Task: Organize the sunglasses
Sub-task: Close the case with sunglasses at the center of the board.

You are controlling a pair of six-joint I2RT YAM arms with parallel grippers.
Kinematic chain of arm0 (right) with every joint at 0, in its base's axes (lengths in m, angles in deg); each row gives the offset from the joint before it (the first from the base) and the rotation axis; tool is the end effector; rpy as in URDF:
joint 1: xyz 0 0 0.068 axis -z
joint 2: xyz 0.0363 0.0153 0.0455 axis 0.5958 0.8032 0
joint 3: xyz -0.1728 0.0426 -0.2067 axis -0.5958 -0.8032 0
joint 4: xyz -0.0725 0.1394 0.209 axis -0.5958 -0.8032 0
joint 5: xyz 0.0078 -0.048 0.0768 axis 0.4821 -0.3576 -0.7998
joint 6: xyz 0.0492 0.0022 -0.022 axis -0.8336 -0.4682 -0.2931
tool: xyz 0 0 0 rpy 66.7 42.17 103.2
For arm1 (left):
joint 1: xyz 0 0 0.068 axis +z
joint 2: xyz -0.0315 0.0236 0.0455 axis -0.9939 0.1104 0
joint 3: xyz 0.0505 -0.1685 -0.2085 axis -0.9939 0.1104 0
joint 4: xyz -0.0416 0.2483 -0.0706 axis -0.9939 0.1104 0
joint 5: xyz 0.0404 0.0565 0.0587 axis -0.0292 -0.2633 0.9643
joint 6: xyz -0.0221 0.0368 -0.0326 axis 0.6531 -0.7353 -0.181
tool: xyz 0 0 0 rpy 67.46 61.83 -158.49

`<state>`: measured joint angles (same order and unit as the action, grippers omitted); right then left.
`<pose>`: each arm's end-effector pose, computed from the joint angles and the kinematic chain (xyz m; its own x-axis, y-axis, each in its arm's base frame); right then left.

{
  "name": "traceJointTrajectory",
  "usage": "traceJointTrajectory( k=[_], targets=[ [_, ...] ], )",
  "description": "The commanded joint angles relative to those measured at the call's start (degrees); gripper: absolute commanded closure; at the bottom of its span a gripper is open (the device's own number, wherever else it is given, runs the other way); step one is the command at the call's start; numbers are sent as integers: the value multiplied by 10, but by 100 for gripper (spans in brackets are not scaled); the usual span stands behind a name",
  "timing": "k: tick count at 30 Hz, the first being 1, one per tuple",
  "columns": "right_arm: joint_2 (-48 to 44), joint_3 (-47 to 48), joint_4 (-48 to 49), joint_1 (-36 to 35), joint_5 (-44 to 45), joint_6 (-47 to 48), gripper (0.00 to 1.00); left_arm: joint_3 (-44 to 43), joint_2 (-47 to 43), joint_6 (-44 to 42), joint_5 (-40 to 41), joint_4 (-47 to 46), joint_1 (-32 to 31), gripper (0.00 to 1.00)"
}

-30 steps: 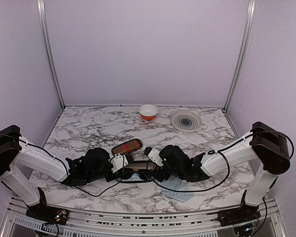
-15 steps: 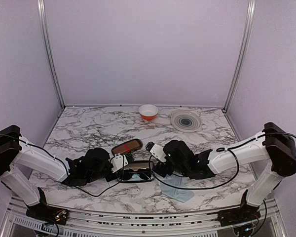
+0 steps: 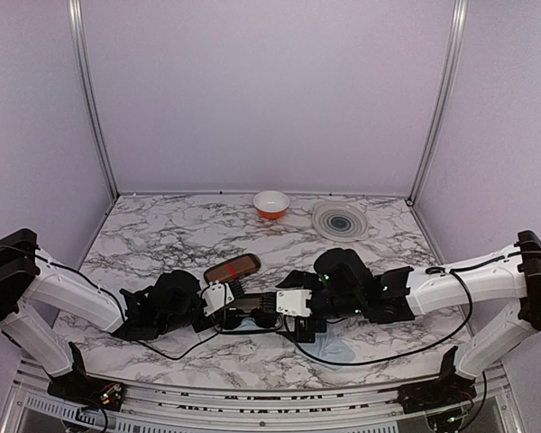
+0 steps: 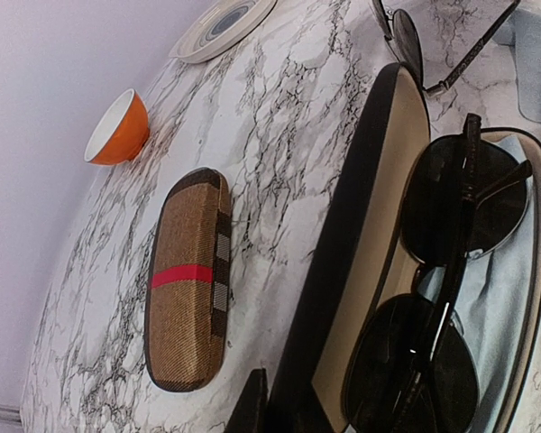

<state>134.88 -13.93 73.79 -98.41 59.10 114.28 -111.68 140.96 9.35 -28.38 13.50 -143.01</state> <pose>0.1428 0.2691 0.2024 0.2833 -0.7055 -0.6496 -0.8947 0.0494 -0.4439 0.1559 -0.2409 0.1478 0.1120 0.6931 -0.7121 0.7029 0.4513 0.5498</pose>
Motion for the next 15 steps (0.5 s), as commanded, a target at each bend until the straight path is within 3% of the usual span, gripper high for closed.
traceJointTrajectory(
  k=[1, 15],
  targets=[
    [1, -18, 52, -9, -49, 75, 0, 7, 4, -5, 5, 8, -4, 100],
    [117, 27, 122, -9, 24, 105, 0, 11, 2, -3, -1, 7, -5, 100]
  ],
)
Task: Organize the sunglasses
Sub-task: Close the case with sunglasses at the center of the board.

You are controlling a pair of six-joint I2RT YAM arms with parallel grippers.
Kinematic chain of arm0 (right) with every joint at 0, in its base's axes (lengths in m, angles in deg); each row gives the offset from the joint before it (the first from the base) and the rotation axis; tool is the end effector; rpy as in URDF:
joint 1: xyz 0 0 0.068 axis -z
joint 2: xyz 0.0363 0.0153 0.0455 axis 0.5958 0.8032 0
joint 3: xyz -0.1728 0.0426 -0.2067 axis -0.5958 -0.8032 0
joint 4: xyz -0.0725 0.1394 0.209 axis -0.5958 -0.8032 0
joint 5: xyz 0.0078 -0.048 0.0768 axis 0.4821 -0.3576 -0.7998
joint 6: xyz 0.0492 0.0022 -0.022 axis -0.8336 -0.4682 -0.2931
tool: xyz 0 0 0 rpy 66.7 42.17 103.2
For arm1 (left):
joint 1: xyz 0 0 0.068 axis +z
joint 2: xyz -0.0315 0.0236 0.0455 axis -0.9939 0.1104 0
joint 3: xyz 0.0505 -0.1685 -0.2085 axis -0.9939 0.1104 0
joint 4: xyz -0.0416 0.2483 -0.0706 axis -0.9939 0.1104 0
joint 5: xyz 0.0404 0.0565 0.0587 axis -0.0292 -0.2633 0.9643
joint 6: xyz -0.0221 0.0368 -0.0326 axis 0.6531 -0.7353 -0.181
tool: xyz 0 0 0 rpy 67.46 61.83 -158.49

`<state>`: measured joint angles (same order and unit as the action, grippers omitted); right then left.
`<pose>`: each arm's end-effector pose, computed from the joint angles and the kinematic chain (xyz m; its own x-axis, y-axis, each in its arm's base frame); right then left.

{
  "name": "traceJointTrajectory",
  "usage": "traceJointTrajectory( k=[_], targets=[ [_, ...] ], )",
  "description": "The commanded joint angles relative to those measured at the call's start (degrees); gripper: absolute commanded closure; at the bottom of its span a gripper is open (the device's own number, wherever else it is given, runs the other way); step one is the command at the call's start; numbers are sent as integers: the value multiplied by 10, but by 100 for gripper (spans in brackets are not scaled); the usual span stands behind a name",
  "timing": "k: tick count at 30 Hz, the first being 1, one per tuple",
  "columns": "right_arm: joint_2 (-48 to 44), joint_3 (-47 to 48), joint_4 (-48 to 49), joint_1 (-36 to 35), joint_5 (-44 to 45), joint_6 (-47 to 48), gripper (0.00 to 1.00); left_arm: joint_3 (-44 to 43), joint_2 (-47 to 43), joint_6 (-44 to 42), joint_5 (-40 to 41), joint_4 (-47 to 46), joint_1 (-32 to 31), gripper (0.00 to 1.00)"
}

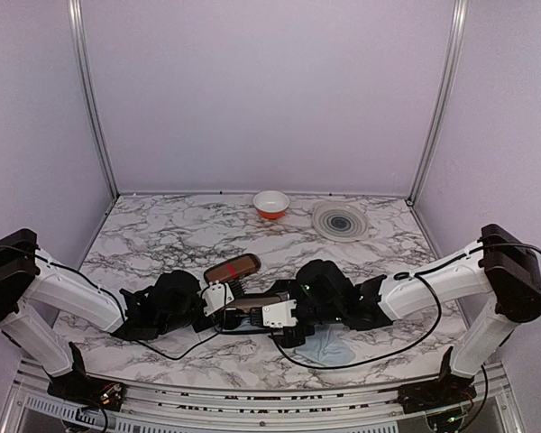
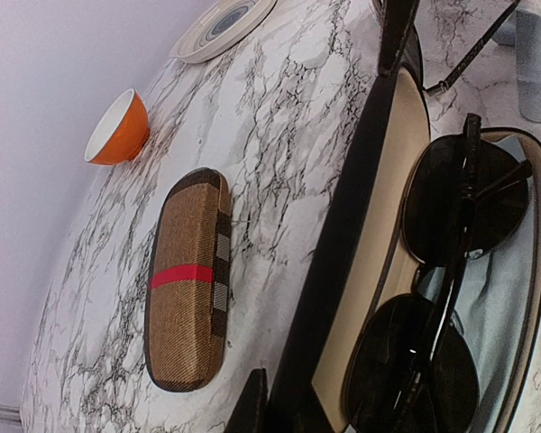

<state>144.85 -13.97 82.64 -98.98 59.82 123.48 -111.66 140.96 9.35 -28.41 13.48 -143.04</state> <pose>0.1510 0.2904 0.1638 0.4214 -0.7165 -0.5560 -0.8393 -0.0758 -0.5384 0.1558 -0.2410 0.1478 0.1125 0.6929 -0.7122 0.7034 0.4507 0.5496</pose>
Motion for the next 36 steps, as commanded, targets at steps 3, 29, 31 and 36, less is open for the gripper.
traceJointTrajectory(
  k=[3, 29, 31, 36],
  targets=[
    [30, 28, 46, -3, 31, 14, 0, 12, 1, -3, -1, 5, -4, 100],
    [94, 31, 49, -5, 74, 20, 3, 16, 0, -2, 3, 3, -6, 100],
    [91, 28, 53, -5, 76, 19, 8, 15, 1, -1, 3, 3, -5, 100],
    [82, 20, 64, -5, 76, 22, 20, 15, 0, -1, 2, 3, -5, 100]
  ],
)
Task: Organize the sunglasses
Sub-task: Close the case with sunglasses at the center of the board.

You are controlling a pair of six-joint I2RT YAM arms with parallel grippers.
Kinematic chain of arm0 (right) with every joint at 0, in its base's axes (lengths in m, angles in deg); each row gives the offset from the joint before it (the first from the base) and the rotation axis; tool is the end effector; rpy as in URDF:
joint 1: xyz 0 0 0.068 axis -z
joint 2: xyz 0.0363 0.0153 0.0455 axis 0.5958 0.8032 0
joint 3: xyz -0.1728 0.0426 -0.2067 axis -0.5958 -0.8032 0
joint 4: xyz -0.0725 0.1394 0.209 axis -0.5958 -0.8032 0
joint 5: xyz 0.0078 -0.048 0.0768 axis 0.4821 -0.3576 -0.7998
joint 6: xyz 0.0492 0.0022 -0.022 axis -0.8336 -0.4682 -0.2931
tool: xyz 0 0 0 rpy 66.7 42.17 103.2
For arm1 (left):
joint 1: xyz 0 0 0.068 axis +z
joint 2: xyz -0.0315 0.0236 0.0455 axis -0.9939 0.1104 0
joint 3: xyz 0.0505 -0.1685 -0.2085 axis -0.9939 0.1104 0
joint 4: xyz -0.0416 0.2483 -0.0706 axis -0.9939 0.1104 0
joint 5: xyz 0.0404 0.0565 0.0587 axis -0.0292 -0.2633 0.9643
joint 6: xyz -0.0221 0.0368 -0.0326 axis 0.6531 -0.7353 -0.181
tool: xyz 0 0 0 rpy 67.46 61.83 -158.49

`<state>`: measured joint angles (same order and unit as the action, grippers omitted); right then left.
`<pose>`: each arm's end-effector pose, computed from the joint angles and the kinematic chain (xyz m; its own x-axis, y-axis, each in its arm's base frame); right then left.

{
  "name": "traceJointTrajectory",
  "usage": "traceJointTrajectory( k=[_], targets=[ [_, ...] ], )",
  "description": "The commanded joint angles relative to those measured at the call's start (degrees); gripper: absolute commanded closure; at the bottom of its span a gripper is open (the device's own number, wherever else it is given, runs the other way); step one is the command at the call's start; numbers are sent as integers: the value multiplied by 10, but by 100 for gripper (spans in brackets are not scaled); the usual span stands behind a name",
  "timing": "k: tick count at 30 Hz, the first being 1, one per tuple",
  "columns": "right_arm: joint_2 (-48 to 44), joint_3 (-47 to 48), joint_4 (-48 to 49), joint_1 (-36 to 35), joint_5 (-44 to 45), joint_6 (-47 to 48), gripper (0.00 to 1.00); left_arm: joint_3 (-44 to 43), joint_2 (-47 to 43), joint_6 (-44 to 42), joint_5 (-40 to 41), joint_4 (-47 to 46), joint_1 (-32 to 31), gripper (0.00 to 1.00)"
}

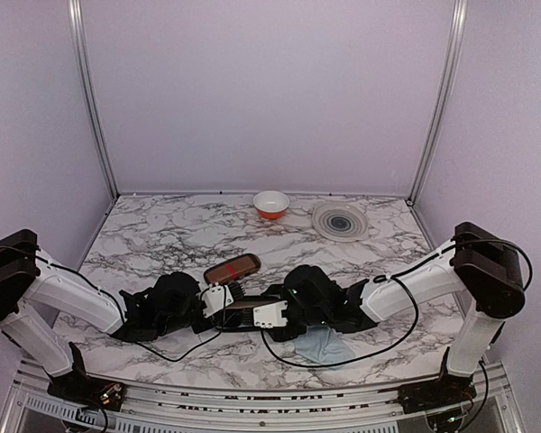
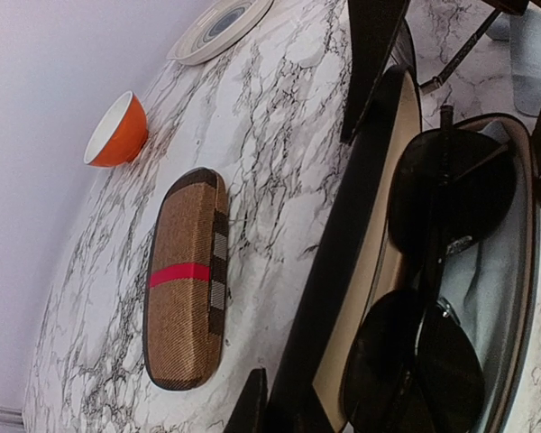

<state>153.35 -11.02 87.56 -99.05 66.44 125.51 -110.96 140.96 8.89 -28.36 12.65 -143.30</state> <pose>0.1649 0.3091 0.1384 0.4161 -0.7737 -0.4778 -0.7957 -0.0554 -0.6031 0.1536 -0.2398 0.1458 0.1218 0.6948 -0.7088 0.7034 0.4434 0.5556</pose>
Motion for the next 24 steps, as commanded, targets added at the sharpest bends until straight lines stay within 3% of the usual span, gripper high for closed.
traceJointTrajectory(
  k=[1, 10, 18, 24],
  targets=[
    [-5, -12, 17, -5, 11, 2, 23, 9, -2, 4, 1, 11, -3, 100],
    [-8, -10, 13, -5, 14, 3, 29, 16, -19, -1, 0, 13, -5, 100],
    [-8, -3, 2, -6, 13, 6, 36, 34, -85, 13, -21, 38, -11, 64],
    [-7, 3, -3, -5, 11, 6, 40, 38, -149, 28, -37, 82, -11, 60]
  ],
)
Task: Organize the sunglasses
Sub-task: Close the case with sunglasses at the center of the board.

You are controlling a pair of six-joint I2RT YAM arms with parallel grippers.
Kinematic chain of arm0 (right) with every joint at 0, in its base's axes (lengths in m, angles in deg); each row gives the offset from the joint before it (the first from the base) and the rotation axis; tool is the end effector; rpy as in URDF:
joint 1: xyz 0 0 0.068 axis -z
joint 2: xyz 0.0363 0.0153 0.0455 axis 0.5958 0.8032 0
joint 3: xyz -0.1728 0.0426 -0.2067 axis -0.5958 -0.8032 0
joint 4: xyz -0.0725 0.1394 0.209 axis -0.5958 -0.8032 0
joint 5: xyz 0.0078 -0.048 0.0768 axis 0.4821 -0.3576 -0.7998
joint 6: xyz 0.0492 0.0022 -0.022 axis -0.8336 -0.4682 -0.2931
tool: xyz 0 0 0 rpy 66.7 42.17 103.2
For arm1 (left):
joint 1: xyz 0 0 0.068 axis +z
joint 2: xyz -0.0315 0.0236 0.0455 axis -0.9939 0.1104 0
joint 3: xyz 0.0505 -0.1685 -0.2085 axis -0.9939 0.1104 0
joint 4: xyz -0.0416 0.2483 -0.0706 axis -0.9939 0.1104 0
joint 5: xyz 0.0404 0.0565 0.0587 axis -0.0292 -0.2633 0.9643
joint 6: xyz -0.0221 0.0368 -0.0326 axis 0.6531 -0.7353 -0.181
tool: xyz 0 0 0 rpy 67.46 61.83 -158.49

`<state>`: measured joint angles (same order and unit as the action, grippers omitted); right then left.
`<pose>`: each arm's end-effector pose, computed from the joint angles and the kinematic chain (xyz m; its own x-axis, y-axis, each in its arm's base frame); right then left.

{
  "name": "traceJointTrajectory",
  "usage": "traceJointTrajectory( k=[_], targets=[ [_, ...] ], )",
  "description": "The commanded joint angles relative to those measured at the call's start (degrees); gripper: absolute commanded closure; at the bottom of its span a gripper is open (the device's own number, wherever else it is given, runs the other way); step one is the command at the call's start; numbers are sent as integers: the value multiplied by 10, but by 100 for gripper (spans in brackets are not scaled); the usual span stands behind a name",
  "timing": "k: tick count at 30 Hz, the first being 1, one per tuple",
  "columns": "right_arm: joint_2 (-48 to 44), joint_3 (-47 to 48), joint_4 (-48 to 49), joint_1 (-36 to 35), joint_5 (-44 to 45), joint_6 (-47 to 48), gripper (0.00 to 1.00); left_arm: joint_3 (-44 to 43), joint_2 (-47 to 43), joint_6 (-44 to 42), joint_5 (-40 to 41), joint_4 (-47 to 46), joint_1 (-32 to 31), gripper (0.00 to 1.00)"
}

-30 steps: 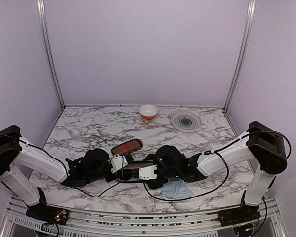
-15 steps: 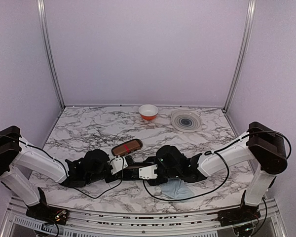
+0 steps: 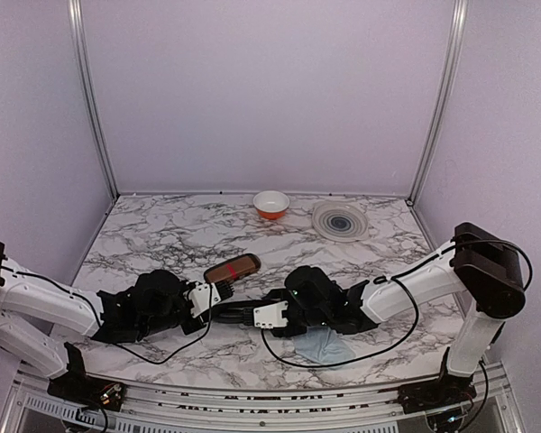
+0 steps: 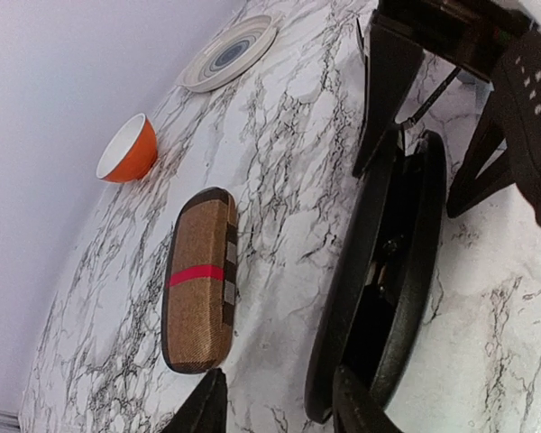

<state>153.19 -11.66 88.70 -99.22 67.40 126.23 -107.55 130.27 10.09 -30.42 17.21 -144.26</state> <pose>0.1639 0.3081 0.1380 0.4253 -0.7747 -0.4680 -0.7819 -0.0541 -0.6210 0.1365 -0.2216 0.1682 0.1471 0.6431 -0.7516 0.7227 0.4489 0.5255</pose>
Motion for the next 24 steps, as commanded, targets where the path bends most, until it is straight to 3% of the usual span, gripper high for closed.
traceJointTrajectory(
  k=[1, 7, 12, 17, 24],
  targets=[
    [-5, 11, -17, -4, 1, -1, 41, 5, -53, 18, -18, 48, -2, 60],
    [-6, 19, -26, -5, 0, -1, 46, 20, -119, 31, -29, 70, -2, 57],
    [-20, 10, -7, -7, -5, 8, 47, 41, -146, 31, -71, 80, -1, 34],
    [-28, -5, 8, -11, -10, 28, 59, 44, -101, 15, -135, 80, -2, 22],
    [-29, -16, 24, -12, -13, 30, 61, 1, 7, -24, -135, 55, 7, 18]
  ],
)
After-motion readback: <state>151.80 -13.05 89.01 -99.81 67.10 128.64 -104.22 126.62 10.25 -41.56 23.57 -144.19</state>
